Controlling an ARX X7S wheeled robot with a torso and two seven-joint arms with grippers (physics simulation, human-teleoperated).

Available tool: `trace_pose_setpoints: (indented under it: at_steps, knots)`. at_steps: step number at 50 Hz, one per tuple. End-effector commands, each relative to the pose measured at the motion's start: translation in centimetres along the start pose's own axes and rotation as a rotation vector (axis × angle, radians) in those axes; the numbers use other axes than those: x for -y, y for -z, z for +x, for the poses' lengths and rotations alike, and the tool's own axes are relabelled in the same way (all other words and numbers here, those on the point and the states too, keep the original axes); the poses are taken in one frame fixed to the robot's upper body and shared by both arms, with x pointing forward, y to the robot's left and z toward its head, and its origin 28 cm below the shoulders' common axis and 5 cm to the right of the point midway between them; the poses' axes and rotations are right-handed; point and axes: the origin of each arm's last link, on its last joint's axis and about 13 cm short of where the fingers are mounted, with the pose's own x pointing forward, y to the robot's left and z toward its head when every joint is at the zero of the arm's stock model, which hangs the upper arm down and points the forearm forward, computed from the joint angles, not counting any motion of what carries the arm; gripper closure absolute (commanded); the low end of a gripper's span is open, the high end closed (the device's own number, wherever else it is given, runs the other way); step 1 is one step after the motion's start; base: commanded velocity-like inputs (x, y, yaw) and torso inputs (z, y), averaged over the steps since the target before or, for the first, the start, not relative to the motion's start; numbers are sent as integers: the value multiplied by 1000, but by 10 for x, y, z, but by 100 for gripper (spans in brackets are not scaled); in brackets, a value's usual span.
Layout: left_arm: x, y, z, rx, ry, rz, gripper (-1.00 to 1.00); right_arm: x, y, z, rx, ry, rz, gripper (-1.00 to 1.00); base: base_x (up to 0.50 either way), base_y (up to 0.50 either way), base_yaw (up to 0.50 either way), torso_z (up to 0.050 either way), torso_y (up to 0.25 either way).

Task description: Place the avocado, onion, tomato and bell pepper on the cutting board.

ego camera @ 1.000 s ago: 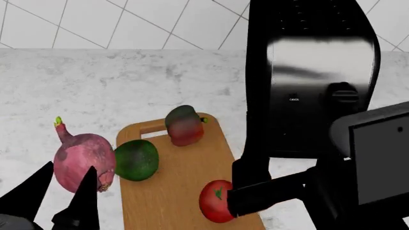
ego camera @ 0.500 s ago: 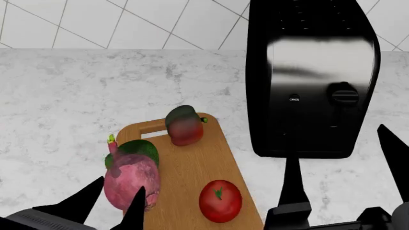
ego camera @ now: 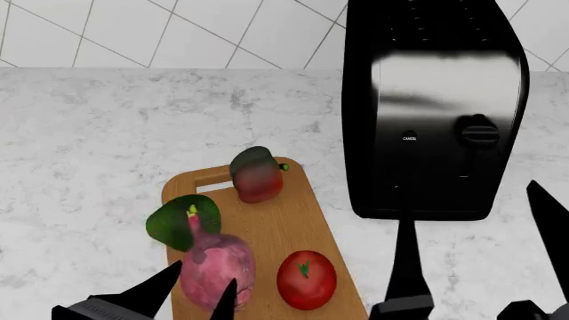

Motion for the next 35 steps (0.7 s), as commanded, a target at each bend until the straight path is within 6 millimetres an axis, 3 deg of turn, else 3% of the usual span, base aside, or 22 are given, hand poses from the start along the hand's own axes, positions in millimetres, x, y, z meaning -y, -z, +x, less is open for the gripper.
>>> trace_pose_setpoints:
  at_steps: [1,34,35]
  knots:
    - [5,-1,9,15,32,-33,100,0,-1,-1,30,-15,-7,-100,0,0,0,0,0]
    - [4,18,5,-28,12,-29,100,1,-1,-4,26,-1,-8,-100,0,0,0,0,0]
    - [4,18,6,-25,10,-33,-100,1,-1,-4,26,-1,-8,-100,0,0,0,0,0]
